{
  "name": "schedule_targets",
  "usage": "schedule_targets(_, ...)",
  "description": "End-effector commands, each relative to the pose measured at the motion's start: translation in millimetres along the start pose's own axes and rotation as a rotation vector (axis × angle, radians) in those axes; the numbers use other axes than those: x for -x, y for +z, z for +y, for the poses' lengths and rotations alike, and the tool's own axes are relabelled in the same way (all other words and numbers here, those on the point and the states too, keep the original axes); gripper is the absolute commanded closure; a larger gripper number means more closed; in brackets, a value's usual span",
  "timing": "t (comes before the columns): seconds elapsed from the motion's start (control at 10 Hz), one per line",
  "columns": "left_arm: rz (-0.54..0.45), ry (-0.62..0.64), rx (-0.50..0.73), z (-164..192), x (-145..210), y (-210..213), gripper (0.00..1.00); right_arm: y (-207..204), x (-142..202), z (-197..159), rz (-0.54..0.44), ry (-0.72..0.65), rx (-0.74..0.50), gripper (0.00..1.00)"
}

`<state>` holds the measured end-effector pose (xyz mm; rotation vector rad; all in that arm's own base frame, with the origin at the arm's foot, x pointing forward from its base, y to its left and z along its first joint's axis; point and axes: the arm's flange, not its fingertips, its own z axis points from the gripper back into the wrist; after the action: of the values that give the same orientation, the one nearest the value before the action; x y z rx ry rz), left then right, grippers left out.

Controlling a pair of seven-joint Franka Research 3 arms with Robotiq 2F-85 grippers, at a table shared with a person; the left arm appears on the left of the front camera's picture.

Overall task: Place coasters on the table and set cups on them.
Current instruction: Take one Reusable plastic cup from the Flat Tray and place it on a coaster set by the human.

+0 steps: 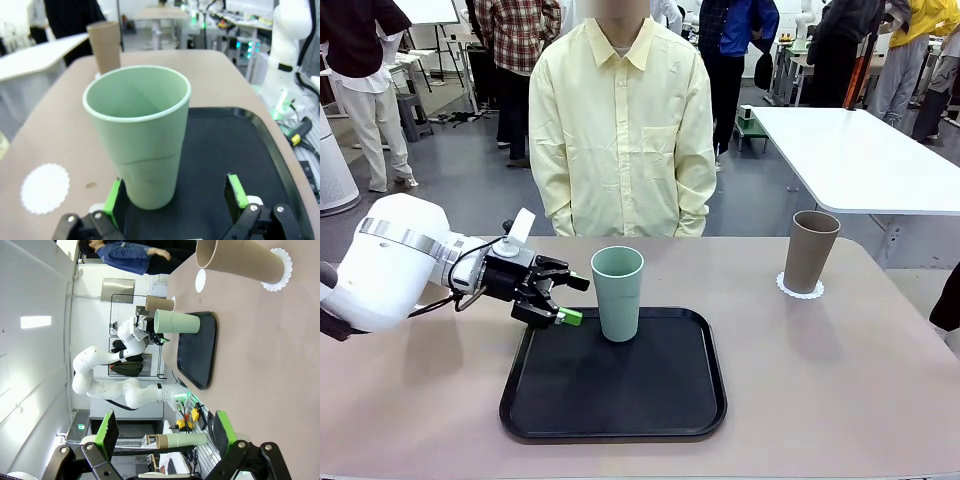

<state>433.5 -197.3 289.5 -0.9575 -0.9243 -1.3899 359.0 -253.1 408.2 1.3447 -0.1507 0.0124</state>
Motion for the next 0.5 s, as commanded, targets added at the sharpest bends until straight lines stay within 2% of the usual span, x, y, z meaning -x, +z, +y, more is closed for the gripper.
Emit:
schedule_targets(0.0, -0.055, -0.066, -0.029, 7, 10, -10, 0.0, 1, 1, 0, 0.004, -0.002, 0.003, 0.0)
schedule_targets(0.4, -0.077, -0.034, -0.045, 26, 17, -30, 0.0, 1, 1, 0, 0.004, -0.002, 0.003, 0.0)
